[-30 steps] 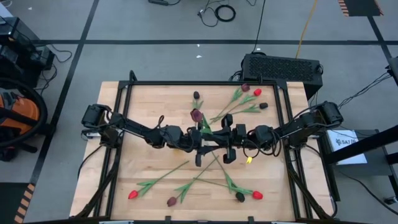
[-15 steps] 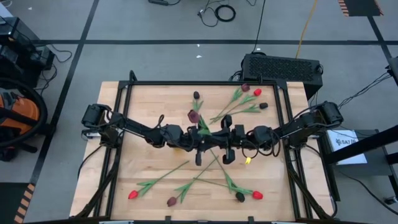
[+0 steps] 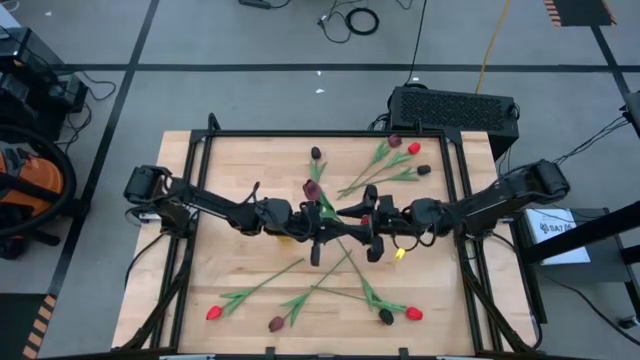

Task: Sort flowers into vase by color
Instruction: Put the top left red tulip into the yellow vase

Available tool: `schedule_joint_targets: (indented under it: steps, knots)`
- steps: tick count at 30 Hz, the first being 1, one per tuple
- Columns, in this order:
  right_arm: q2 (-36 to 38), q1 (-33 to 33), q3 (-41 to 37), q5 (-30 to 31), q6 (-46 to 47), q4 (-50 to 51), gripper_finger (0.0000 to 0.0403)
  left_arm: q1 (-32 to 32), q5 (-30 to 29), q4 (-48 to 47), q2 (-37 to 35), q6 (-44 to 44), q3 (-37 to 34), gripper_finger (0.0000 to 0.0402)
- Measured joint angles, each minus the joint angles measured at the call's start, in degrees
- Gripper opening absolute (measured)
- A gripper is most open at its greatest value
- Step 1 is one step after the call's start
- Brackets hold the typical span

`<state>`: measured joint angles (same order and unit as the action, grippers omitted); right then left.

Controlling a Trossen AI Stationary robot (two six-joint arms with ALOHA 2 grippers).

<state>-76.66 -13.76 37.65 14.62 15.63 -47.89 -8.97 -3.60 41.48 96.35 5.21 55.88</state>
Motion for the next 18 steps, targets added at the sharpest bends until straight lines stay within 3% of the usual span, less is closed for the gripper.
schedule_joint_targets:
  steps: [6,18]
  knots:
    - [6.8,-1.3,0.0,0.0,0.1,12.2,0.0214,-0.2,0.7,-3.5,-2.0,-0.1,0.0,0.001]
    - [8.2,-1.4,0.0,-1.7,-0.2,24.2,0.0186,-0.2,2.0,-9.3,-6.0,-1.2,0.0,0.001]
